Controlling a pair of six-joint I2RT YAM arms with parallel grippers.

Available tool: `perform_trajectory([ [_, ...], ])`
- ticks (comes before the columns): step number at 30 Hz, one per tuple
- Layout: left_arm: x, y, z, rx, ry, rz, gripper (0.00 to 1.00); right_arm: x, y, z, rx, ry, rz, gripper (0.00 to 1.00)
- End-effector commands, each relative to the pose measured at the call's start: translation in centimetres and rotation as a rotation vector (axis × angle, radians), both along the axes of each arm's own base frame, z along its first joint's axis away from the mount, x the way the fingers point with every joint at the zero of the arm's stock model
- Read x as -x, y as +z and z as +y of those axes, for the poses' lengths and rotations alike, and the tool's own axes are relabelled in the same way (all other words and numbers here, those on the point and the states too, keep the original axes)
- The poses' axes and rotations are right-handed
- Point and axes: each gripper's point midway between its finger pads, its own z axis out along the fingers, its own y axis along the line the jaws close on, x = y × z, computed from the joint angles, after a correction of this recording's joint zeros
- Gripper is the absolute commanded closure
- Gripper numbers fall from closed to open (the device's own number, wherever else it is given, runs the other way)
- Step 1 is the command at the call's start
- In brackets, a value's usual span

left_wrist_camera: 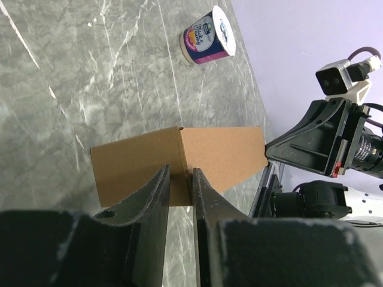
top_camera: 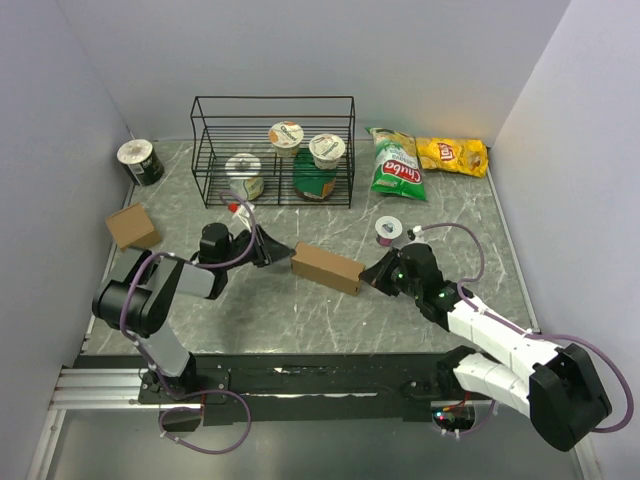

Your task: Fold the paper box

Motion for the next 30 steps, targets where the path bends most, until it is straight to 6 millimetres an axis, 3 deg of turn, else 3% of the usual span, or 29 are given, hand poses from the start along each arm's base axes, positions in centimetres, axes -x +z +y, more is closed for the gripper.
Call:
perform_trajectory([
  [1,3.4,-3.6,0.6,-0.076,-0.013,0.118,0.86,2.4,-3.6,-2.3,0.161,0.019,0.076,0.96],
  [7,5.9,-4.3,1.0,-0.095,-0.022,0.127,0.81,3.7,-3.1,-1.1,0.153,0.121,0.061,0.92],
  [14,7.7,-6.0,2.1,-0.153,0.009,0.185,0.77,4.8,-4.0,-1.4,0.149,0.130,0.081,0.87],
  [19,8.9,-7.4,3.2,-0.214,0.036,0.242,0.65,5.3,-4.6,-1.9,0.161,0.116,0.098,0.83],
  [20,8.8,-7.8,3.5,-0.243,0.046,0.239,0.62,5.5,-4.8,-1.8,0.154,0.123,0.105,0.79],
  [21,8.8,-7.9,3.6,-0.255,0.049,0.244,0.52,5.5,-5.1,-1.7,0.153,0.126,0.116,0.75],
  [22,9.0,-8.1,3.8,-0.264,0.053,0.255,0.47,5.7,-5.3,-1.6,0.153,0.135,0.123,0.65],
  [24,9.2,-7.8,3.6,-0.248,0.044,0.243,0.32,5.8,-5.8,-1.4,0.154,0.155,0.131,0.53],
  [26,9.3,-7.6,3.6,-0.243,0.040,0.228,0.26,5.5,-5.7,-1.3,0.161,0.164,0.118,0.41],
  [27,9.3,-7.3,3.4,-0.232,0.028,0.213,0.20,5.5,-5.6,-1.2,0.162,0.175,0.113,0.38],
  [30,8.8,-6.0,2.8,-0.191,0.012,0.156,0.16,4.8,-4.9,-0.8,0.150,0.186,0.066,0.32],
])
